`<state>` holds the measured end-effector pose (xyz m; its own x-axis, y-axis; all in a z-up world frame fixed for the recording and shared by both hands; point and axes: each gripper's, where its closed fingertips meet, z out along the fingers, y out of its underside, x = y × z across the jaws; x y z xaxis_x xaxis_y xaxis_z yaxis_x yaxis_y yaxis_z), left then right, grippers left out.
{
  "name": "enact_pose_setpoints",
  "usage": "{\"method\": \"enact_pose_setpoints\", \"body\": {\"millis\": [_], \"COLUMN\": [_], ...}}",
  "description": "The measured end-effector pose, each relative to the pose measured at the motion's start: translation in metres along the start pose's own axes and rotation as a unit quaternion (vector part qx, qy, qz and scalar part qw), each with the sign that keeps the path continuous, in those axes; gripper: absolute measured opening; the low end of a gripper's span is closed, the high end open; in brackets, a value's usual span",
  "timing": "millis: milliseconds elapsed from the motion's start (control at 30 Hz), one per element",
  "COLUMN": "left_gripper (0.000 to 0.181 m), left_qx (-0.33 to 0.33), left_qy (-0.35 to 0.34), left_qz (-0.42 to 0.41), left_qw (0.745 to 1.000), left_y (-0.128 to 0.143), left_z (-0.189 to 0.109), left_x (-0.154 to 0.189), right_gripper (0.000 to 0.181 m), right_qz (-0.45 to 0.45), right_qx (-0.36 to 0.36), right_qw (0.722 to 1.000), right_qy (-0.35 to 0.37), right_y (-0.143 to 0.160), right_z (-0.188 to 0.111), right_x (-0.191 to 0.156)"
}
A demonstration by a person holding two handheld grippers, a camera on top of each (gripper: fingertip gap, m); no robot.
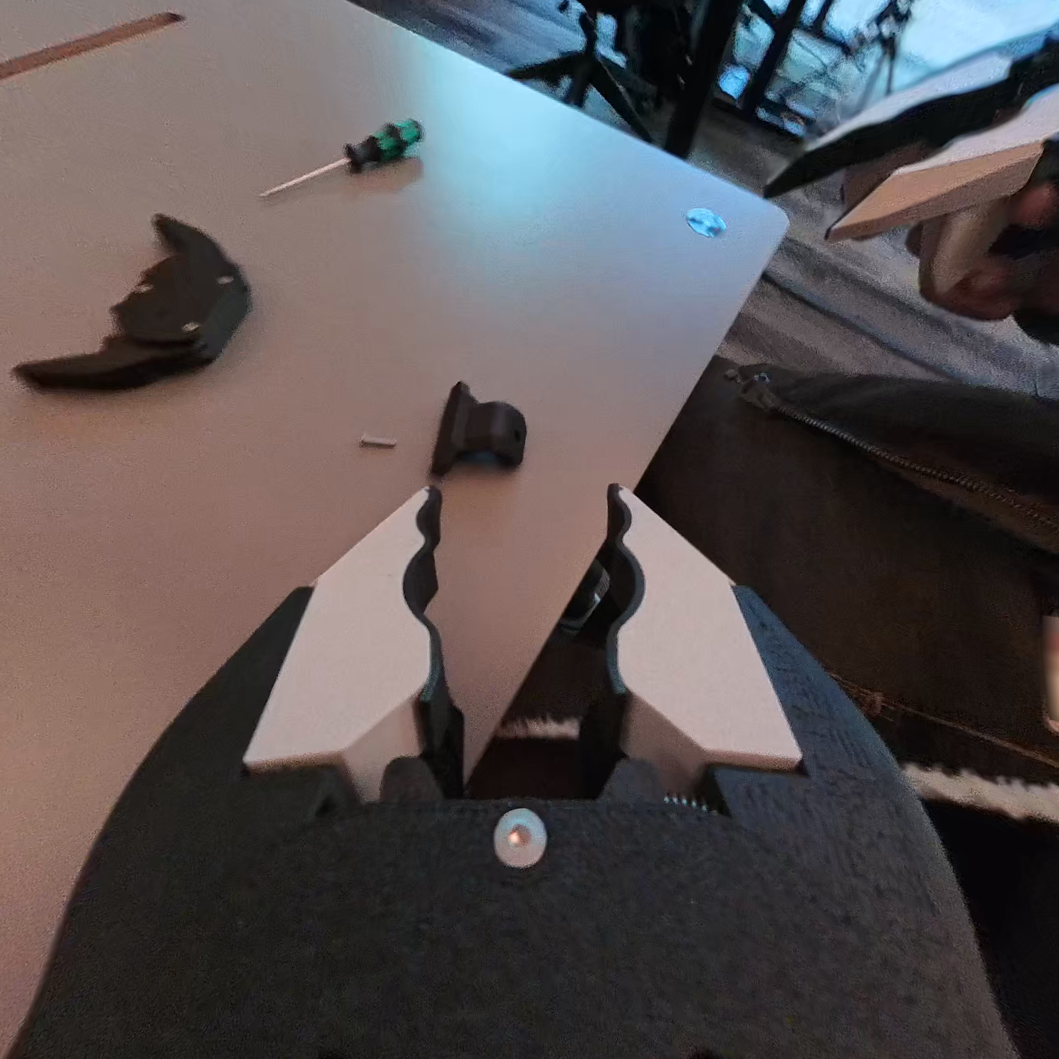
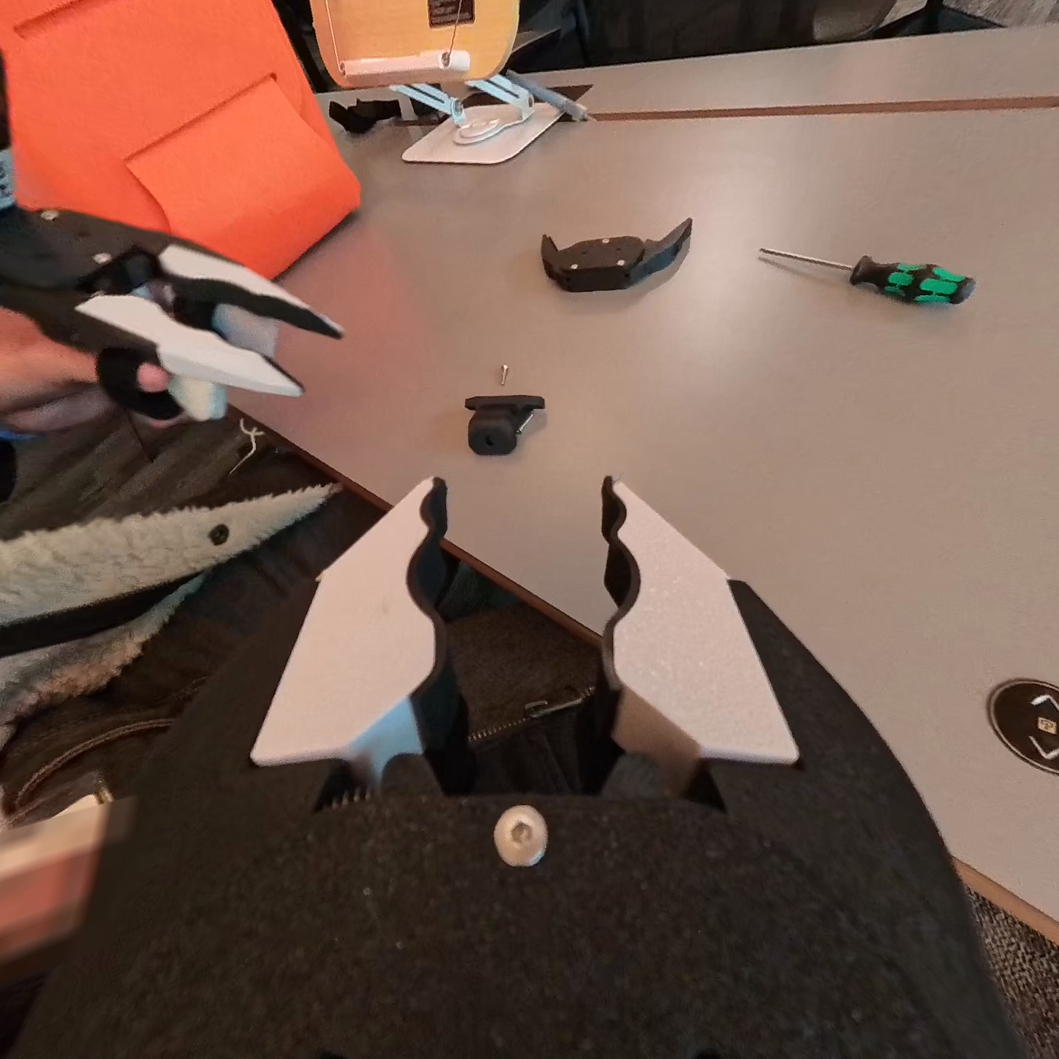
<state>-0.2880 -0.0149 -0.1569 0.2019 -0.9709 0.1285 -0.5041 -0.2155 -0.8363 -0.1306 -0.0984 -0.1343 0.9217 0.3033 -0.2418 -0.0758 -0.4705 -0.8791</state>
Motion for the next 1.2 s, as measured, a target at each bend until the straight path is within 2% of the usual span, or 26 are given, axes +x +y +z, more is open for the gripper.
{"method": "enact_pose_setpoints", "body": {"millis": [67, 133, 267, 367, 600, 700, 800, 900, 1000, 1133, 1167, 1200], "left_gripper": [0.059, 0.059, 0.06, 0.06, 0.059, 0.06, 0.062, 0.062, 0.062, 0.061, 0.052, 0.035], "left_qx": [-0.051, -0.102, -0.153, -0.141, -0.136, -0.145, -0.145, -0.109, -0.09, -0.13, -0.125, -0.123], "left_qy": [0.019, 0.009, 0.008, -0.029, -0.029, -0.019, -0.031, -0.077, -0.124, -0.097, -0.097, -0.093], "left_qz": [0.051, 0.091, 0.079, 0.103, 0.116, 0.076, -0.024, -0.093, -0.122, -0.17, -0.164, -0.157], "left_qw": [0.997, 0.991, 0.985, 0.984, 0.983, 0.986, 0.989, 0.987, 0.981, 0.972, 0.974, 0.975], "left_y": [0.001, 0.007, 0.025, 0.025, 0.018, 0.015, 0.014, 0.015, 0.008, 0.029, 0.03, 0.03], "left_z": [0.026, 0.053, 0.088, 0.092, 0.082, 0.082, 0.071, 0.068, 0.074, 0.093, 0.095, 0.095], "left_x": [0.001, -0.006, -0.012, -0.027, -0.046, -0.043, -0.026, -0.02, -0.039, -0.039, -0.04, -0.04], "right_gripper": [0.054, 0.054, 0.054, 0.054, 0.054, 0.054, 0.054, 0.054, 0.054, 0.055, 0.055, 0.055], "right_qz": [-0.005, -0.013, -0.019, -0.012, 0.001, 0.009, 0.01, 0.007, 0.006, 0.014, 0.014, 0.013], "right_qx": [-0.006, -0.013, -0.016, -0.013, -0.028, -0.04, -0.046, -0.048, -0.048, -0.053, -0.054, -0.054], "right_qw": [1.0, 1.0, 1.0, 1.0, 0.999, 0.998, 0.998, 0.998, 0.998, 0.997, 0.997, 0.997], "right_qy": [-0.003, -0.004, -0.003, -0.011, -0.031, -0.045, -0.051, -0.046, -0.044, -0.054, -0.057, -0.058], "right_y": [0.002, 0.005, 0.006, 0.006, 0.013, 0.017, 0.018, 0.017, 0.017, 0.019, 0.019, 0.02], "right_z": [0.003, 0.004, 0.002, 0.001, 0.007, 0.013, 0.016, 0.017, 0.019, 0.023, 0.024, 0.025], "right_x": [-0.002, -0.004, -0.003, -0.004, -0.005, -0.007, -0.009, -0.008, -0.007, -0.007, -0.007, -0.007]}}
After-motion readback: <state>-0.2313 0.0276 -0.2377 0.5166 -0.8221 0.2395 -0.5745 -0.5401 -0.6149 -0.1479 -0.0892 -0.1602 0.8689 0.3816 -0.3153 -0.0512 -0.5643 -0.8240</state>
